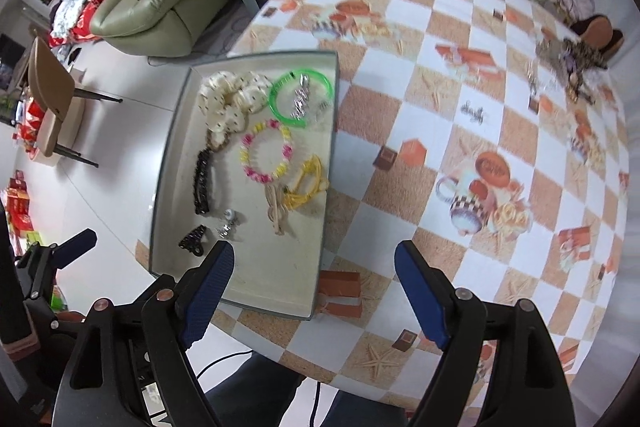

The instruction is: Organize jewelry

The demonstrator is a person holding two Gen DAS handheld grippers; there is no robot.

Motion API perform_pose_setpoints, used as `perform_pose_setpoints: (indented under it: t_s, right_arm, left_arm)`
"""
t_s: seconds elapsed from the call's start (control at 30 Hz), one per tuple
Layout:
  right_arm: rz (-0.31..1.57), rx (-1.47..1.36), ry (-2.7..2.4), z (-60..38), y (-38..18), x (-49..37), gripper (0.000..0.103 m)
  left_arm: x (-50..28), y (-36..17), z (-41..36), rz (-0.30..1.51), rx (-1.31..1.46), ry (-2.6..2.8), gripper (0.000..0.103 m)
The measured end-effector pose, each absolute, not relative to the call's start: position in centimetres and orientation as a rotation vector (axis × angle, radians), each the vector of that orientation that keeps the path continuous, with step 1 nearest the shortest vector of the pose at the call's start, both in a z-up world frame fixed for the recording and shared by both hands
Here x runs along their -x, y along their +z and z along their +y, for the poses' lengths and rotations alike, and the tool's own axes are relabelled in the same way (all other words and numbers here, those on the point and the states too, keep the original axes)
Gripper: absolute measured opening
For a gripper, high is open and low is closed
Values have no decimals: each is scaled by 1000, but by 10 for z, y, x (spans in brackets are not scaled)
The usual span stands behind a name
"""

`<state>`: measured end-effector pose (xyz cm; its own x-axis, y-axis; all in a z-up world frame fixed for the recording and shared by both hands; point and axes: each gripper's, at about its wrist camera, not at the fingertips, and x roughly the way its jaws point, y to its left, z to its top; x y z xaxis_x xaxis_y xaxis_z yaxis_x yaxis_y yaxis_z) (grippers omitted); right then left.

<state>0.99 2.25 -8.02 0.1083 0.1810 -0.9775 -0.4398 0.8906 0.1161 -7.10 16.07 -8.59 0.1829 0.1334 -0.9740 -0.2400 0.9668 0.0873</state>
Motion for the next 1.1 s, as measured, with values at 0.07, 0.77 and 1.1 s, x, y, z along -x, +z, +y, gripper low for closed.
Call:
perform_pose_setpoints:
  t_s: [0.07,0.77,1.1]
  right_arm:
    - [1370,238,462,26,-71,-9,85]
    - [1326,338,451,44,-11,4,85]
    - [1316,357,440,47,-5,6,85]
  left_arm:
    - [72,-77,162,1348,95,265,103]
    - [81,-10,172,1287,141,253,103]
    - [86,-1,175,1279,155,270,103]
